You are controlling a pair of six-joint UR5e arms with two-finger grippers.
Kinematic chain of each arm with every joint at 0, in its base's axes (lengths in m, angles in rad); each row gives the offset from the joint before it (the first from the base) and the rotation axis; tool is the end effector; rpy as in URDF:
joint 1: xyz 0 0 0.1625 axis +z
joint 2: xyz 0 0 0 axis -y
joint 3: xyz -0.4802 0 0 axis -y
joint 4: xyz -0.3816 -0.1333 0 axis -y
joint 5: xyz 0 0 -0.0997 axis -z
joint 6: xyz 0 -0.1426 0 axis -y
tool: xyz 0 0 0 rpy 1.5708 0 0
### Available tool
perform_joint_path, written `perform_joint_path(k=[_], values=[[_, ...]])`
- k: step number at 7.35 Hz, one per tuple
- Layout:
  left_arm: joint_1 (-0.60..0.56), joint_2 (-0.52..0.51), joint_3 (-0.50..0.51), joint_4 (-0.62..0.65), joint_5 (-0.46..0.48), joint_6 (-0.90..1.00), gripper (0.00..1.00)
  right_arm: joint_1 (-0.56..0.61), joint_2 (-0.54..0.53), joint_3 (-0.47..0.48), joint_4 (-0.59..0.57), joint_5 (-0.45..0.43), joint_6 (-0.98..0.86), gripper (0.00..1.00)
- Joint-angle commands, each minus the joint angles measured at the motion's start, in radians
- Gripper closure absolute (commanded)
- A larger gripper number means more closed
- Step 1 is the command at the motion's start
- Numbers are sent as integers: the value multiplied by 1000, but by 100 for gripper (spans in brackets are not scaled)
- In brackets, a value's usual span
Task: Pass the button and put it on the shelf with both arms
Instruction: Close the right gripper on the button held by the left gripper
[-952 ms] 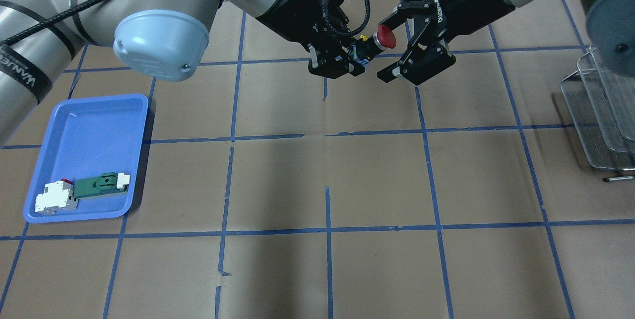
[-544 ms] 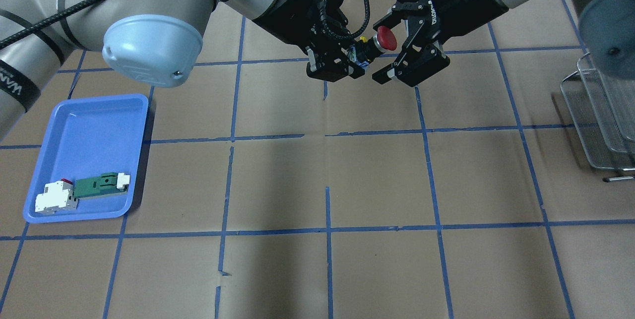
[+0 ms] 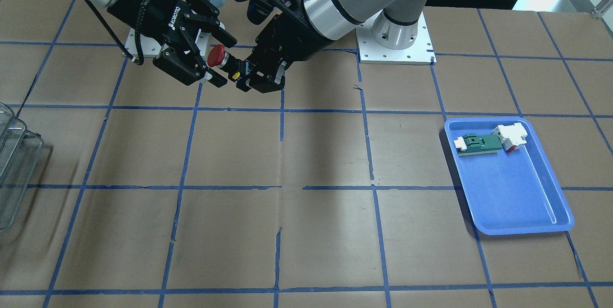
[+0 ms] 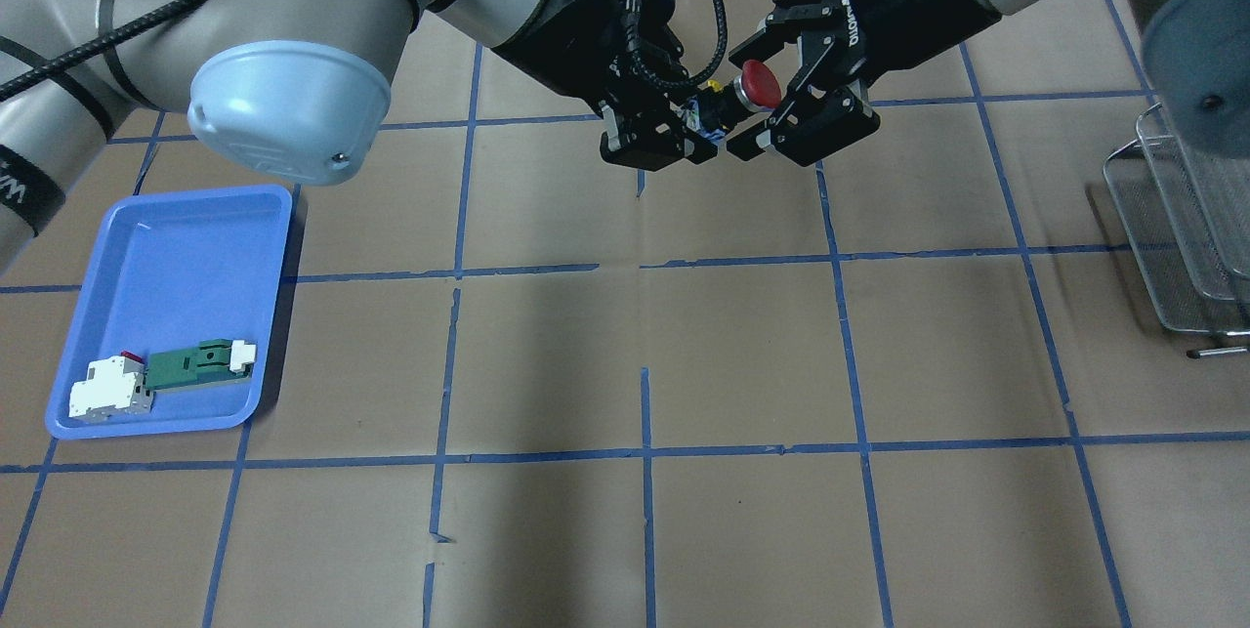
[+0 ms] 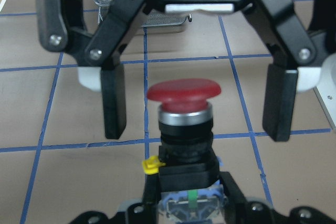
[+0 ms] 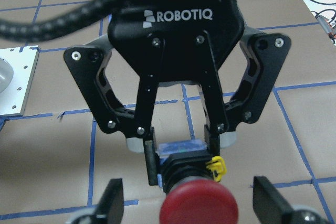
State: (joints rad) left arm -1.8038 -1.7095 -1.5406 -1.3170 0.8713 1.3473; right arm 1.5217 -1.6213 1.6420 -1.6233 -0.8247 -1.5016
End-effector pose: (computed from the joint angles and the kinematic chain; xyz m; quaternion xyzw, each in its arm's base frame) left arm -0.3484 -0.4931 0.5032 -0.6832 -0.6417 0.2386 0.2540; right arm 0.2072 -0.4710 0.5327 -0.6227 0.6923 -0.2657 0.2499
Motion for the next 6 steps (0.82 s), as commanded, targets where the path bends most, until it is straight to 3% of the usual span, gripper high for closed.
perform_joint_path(k=[1, 2, 3, 5, 6], values=[[0, 13, -7, -2, 0, 0, 100, 0, 0, -1, -1, 1, -2, 62], [0, 14, -9, -4, 2, 0, 100, 0, 0, -2, -3, -2, -6, 88], [0, 17, -15, -2, 2, 0, 100, 0, 0, -8, -3, -8, -8, 100], [0, 24, -18, 4, 2, -11, 100, 0, 0, -13, -3, -5, -12, 100], [0, 28, -19, 7, 2, -17, 87, 0, 0, -13, -3, -5, -12, 100]])
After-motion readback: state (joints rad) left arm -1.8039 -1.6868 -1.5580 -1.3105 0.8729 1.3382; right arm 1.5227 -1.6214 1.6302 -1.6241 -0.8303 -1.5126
